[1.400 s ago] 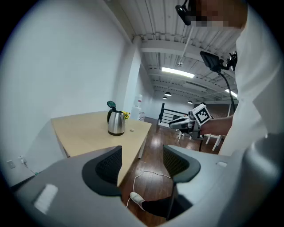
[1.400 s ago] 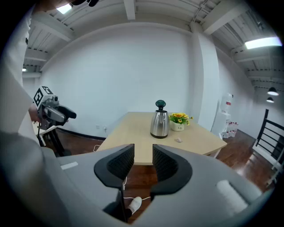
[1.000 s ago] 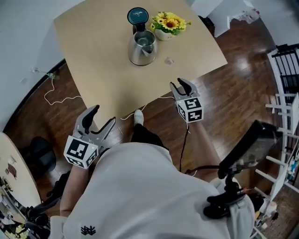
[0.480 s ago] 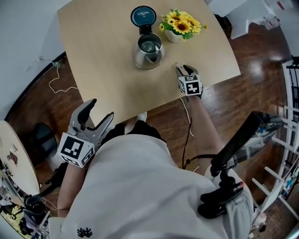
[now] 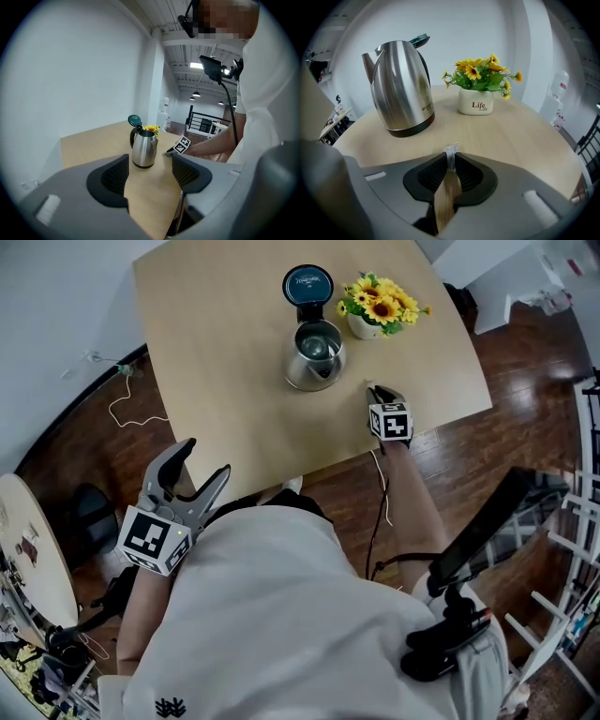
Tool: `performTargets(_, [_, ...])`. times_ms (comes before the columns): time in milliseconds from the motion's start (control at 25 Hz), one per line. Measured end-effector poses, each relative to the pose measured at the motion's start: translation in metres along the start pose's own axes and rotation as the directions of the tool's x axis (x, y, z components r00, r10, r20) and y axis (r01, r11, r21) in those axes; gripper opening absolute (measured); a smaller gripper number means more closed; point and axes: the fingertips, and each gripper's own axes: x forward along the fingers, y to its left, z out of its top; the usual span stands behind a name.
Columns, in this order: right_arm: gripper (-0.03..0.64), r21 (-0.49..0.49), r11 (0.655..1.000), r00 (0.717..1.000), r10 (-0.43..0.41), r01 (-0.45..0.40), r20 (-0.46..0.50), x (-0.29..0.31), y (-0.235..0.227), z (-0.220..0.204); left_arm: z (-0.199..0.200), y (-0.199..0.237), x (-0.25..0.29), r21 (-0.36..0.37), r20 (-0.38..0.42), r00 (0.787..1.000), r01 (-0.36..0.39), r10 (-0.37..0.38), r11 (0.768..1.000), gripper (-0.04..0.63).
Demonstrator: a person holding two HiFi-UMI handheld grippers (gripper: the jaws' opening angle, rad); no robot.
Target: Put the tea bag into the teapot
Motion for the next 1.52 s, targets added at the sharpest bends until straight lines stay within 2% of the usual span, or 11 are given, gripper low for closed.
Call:
performTargets(320, [0.044,-0.017,1.0,0.999,-0.015,0.016,0.036,-0.041,0.007,0.029,0.001,0.007,-0.007,0.0,0.035,0.999,0.026,-0.026,1.0,0.293])
performTargets(720, [0.043,-0.15,0.989,0.987,0.03,-0.006,0.159,-0.133,0.056,0.133,-0.003,0.011,-0.018,0.006,0.09,0.993,0.077,-0.077,0.997,0.293])
performTargets(960, [0.043,-0.246,0.968,0.973,0.101,-0.048,0.207,-0.147,0.102,0.192,-0.01,0.023,-0.031,0.0,0.098,0.992,0.081,-0.08,0.997,0.293])
performTargets(1200, [0.043,-0.313,0.946,0.974,0.138,-0.077,0.177,-0.122,0.132,0.22,-0.022,0.046,-0.056,-0.038,0.109,0.994,0.032,-0.027,0.999,0.293])
performTargets(1520, [0.046,-0.363,0.927,0.988,0.134,-0.096,0.08,-0.093,0.145,0.215,-0.037,0.065,-0.076,-0.075,0.107,0.994,-0.01,0.018,0.997,0.293])
